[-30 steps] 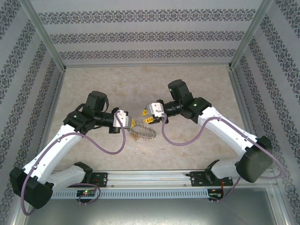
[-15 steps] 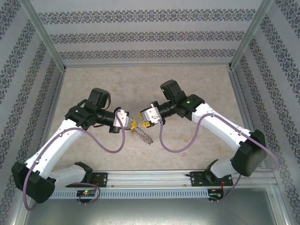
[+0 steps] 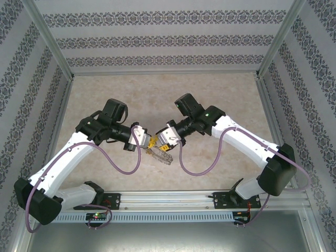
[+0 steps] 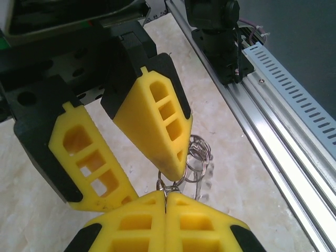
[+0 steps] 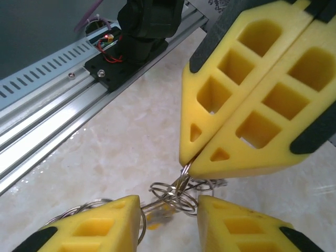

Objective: Put the keys on the keyring

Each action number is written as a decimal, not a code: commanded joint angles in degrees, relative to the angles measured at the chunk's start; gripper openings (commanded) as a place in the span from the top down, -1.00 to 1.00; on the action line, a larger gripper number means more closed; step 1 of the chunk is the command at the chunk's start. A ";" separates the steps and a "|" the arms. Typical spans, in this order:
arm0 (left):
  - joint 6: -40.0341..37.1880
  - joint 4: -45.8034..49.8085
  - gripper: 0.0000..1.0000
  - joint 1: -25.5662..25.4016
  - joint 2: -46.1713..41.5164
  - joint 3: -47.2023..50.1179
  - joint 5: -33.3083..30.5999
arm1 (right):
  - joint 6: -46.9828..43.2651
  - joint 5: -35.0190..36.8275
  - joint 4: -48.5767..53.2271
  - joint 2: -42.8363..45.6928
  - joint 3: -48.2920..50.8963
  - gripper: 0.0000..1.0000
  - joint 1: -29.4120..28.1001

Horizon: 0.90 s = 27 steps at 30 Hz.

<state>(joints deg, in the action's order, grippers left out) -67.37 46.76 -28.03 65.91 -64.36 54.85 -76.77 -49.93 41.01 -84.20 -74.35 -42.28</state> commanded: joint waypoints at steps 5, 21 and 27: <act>-2.87 1.91 1.00 -1.05 0.16 -2.56 2.10 | -1.22 -1.83 2.89 -1.30 -1.44 0.29 -1.05; -4.78 0.98 1.00 -3.78 1.37 -4.45 -1.67 | -2.81 -3.54 4.23 -0.86 -1.75 0.33 -1.06; -5.18 2.46 1.00 -3.78 1.23 -5.37 -4.60 | -3.25 -1.50 6.06 0.13 -2.03 0.43 -0.36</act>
<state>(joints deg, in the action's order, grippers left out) -70.41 48.58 -31.18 67.57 -67.53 50.48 -78.72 -50.24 43.97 -84.88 -75.20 -42.59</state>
